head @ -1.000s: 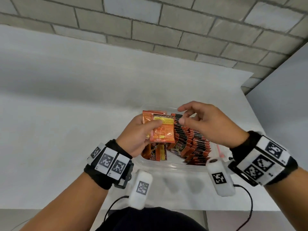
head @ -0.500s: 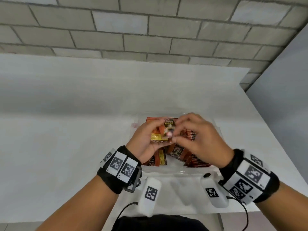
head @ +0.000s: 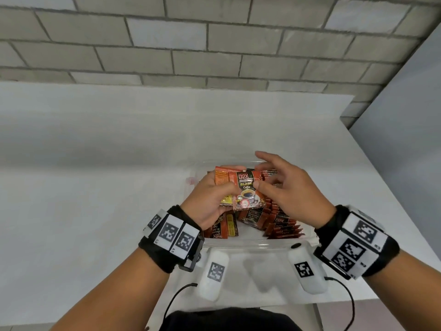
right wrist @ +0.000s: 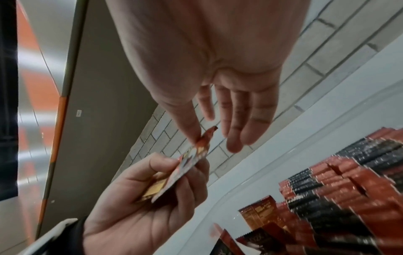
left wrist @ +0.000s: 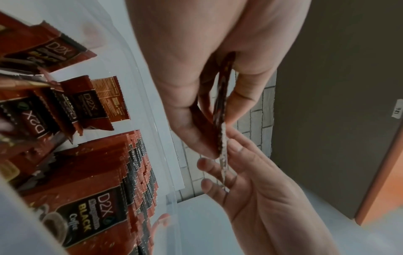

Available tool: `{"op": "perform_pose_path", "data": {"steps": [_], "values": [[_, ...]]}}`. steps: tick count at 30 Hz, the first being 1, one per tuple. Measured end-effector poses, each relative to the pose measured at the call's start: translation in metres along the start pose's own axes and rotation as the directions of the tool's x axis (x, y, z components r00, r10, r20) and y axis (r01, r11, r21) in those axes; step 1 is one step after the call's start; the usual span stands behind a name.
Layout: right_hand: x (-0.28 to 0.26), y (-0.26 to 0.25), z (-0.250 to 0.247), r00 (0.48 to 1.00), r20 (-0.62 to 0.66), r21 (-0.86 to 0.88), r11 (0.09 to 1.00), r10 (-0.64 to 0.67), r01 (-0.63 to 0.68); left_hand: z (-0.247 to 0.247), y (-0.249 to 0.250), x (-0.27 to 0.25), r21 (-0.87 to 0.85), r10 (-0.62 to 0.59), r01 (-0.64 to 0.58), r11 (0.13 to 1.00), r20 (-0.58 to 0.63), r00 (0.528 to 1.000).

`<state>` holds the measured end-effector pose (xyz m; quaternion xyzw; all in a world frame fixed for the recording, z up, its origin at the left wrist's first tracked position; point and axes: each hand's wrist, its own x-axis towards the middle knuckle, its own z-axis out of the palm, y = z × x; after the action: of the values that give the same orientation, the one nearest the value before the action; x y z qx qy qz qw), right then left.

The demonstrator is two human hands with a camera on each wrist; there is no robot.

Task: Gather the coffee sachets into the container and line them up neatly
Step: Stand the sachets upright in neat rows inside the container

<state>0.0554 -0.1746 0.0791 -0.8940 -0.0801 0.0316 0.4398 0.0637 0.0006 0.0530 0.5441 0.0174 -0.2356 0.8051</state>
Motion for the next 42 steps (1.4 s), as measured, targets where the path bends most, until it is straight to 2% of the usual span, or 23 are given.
{"op": "perform_pose_path", "data": {"steps": [3, 6, 9, 12, 20, 28, 31, 34, 39, 42], "values": [[0.006, -0.003, -0.004, 0.995, 0.100, -0.069, 0.998, -0.005, 0.012, -0.004, 0.001, 0.001, 0.046, 0.016, -0.016, 0.999, -0.007, 1.000], [0.007, 0.005, -0.010, 0.981, 0.182, -0.130, 0.991, 0.065, -0.042, -0.017, 0.005, 0.000, 0.033, 0.052, -0.049, 0.998, -0.087, 0.995], [0.003, 0.011, -0.006, 0.950, 0.267, -0.310, 0.948, 0.163, -0.076, -0.041, 0.007, -0.001, -0.059, 0.065, -0.079, 0.995, -0.207, 0.976], [0.003, 0.012, 0.006, 0.918, 0.334, -0.478, 0.878, 0.212, -0.029, -0.058, 0.004, -0.002, -0.109, 0.072, -0.101, 0.989, -0.248, 0.966], [0.010, 0.017, 0.022, 0.898, 0.349, -0.658, 0.752, 0.267, 0.032, -0.062, -0.004, -0.003, -0.233, 0.067, -0.131, 0.964, -0.264, 0.962], [0.020, 0.027, 0.027, 0.849, 0.370, -0.677, 0.735, 0.377, -0.031, -0.067, -0.006, -0.002, -0.315, 0.075, -0.144, 0.938, -0.219, 0.973], [0.022, 0.028, 0.026, 0.842, 0.364, -0.712, 0.701, 0.399, -0.024, -0.069, -0.006, 0.000, -0.313, 0.071, -0.140, 0.939, -0.223, 0.972], [0.022, 0.026, 0.027, 0.859, 0.361, -0.760, 0.649, 0.364, 0.044, -0.069, -0.005, 0.003, -0.327, 0.054, -0.130, 0.936, -0.233, 0.971], [0.017, 0.023, 0.030, 0.875, 0.380, -0.848, 0.490, 0.299, 0.201, -0.067, -0.005, 0.003, -0.341, 0.043, -0.125, 0.932, -0.239, 0.970], [0.018, 0.023, 0.030, 0.887, 0.375, -0.854, 0.472, 0.270, 0.218, -0.067, -0.006, 0.003, -0.345, 0.051, -0.132, 0.929, -0.235, 0.971]]}}
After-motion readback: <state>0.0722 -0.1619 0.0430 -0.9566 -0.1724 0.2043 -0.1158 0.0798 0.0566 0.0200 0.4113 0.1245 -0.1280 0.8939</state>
